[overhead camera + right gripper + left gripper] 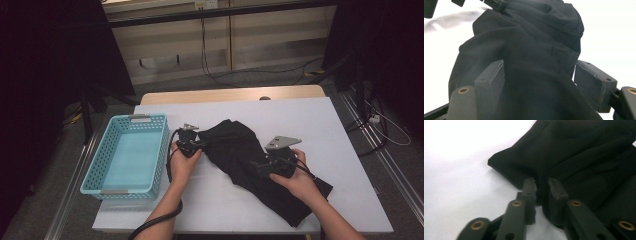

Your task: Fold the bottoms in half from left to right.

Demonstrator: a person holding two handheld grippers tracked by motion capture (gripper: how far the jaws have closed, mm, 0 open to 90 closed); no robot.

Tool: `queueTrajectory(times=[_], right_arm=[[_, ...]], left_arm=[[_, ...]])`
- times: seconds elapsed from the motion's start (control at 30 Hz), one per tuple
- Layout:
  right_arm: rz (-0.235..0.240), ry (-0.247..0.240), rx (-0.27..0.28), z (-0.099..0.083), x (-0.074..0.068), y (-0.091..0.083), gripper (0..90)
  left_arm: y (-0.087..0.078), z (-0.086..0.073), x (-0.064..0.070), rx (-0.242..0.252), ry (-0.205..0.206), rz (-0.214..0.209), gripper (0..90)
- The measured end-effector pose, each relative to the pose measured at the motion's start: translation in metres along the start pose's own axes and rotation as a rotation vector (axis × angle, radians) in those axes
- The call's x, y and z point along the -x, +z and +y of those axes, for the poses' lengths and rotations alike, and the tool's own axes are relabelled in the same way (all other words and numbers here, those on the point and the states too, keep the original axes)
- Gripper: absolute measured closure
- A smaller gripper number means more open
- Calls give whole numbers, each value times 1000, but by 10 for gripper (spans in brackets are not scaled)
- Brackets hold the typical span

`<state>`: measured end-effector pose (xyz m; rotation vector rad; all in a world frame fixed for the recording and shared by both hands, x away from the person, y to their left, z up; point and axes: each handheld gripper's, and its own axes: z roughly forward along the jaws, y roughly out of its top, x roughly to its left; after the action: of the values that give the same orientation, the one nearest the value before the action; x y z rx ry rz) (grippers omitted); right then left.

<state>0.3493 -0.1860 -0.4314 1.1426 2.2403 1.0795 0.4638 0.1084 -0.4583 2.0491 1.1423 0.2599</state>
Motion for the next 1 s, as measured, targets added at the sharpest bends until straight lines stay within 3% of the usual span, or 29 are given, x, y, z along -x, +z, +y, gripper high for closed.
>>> queueTrajectory(times=[0.17, 0.37, 0.5, 0.63, 0.73, 0.87, 1.0], right_arm=[[-4, 8, 12, -1, 3, -6, 242], [-26, 31, 20, -7, 14, -21, 237], [-53, 51, 11, -19, 26, -34, 237], [-78, 93, -13, -34, 38, -45, 245], [-90, 108, -30, -43, 43, -49, 273], [-111, 128, -64, -54, 50, -52, 359], [-122, 156, -91, -61, 57, -51, 422]], left_arm=[[-5, 5, -4, 2, -14, 2, 851], [-25, 17, -19, 7, -43, 67, 860], [-33, 18, -27, 17, -65, 109, 860], [-33, 16, -29, 8, -57, 113, 843], [-31, 13, -25, 9, -37, 112, 701], [-31, 11, -18, 16, -7, 96, 436], [-34, 8, -12, 28, 0, 65, 315]])
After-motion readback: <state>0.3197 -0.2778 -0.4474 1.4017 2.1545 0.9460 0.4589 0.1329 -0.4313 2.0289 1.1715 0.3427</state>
